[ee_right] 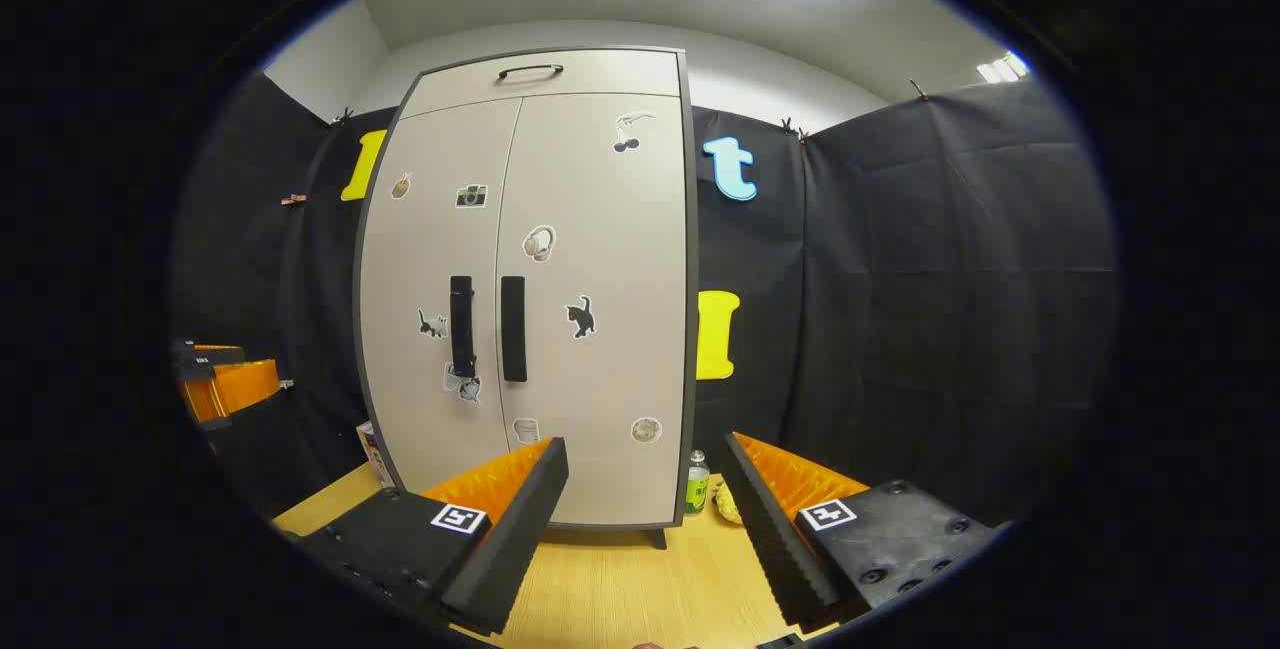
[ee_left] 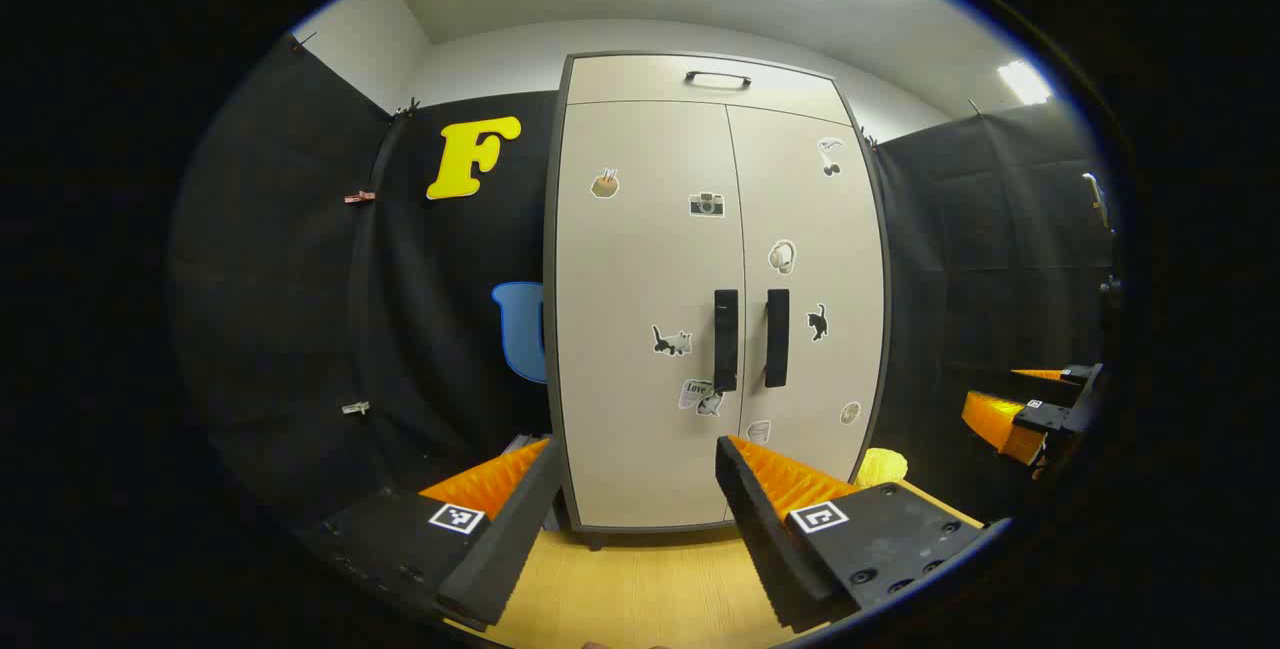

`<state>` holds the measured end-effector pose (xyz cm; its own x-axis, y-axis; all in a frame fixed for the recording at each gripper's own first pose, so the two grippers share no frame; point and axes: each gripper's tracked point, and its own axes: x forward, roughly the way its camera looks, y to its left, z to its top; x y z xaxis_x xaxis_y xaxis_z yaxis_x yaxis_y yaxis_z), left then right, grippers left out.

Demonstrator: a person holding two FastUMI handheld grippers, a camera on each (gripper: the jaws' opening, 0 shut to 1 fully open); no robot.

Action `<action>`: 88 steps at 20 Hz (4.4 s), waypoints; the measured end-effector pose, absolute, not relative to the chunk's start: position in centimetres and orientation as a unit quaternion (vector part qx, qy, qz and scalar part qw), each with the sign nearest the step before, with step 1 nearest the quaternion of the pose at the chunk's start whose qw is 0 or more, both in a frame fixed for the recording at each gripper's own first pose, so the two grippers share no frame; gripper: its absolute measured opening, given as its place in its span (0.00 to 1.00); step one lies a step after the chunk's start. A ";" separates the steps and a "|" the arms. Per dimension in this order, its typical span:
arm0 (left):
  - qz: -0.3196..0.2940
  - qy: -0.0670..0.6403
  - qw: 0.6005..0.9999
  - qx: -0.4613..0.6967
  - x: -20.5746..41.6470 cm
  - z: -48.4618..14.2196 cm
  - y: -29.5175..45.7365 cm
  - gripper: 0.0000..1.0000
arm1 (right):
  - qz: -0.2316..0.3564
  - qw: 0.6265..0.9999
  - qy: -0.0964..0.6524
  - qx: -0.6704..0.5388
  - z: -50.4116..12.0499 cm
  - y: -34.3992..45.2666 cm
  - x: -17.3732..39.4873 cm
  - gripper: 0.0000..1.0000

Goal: Open the right door of the double-door shoe cabinet with the right hand, and open the left door with the left hand.

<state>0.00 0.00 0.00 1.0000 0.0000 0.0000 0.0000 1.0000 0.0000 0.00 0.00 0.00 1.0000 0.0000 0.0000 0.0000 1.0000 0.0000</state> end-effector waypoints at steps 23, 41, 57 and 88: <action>0.014 0.019 1.000 0.006 1.9 -2.0 1.1 0.95 | 0.010 1.000 0.029 0.007 -1.6 1.9 3.0 0.98; 0.025 0.046 0.999 0.014 0.5 -5.3 3.7 0.95 | 0.049 0.998 0.026 0.005 2.9 7.9 13.0 0.98; 0.084 0.065 0.994 -0.029 0.1 -7.3 9.7 0.95 | 0.052 0.998 0.028 -0.003 2.0 14.9 23.0 0.98; 0.077 0.058 0.995 -0.035 -4.4 -7.3 11.3 0.95 | 0.073 0.992 0.098 0.036 0.4 16.6 23.4 0.14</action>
<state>-4.40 11.29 -7.30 0.9815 0.1492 -0.1203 -0.1573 0.9857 -0.0610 23.38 16.60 0.35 0.9701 0.1512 -0.1900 -0.1371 0.9869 0.0855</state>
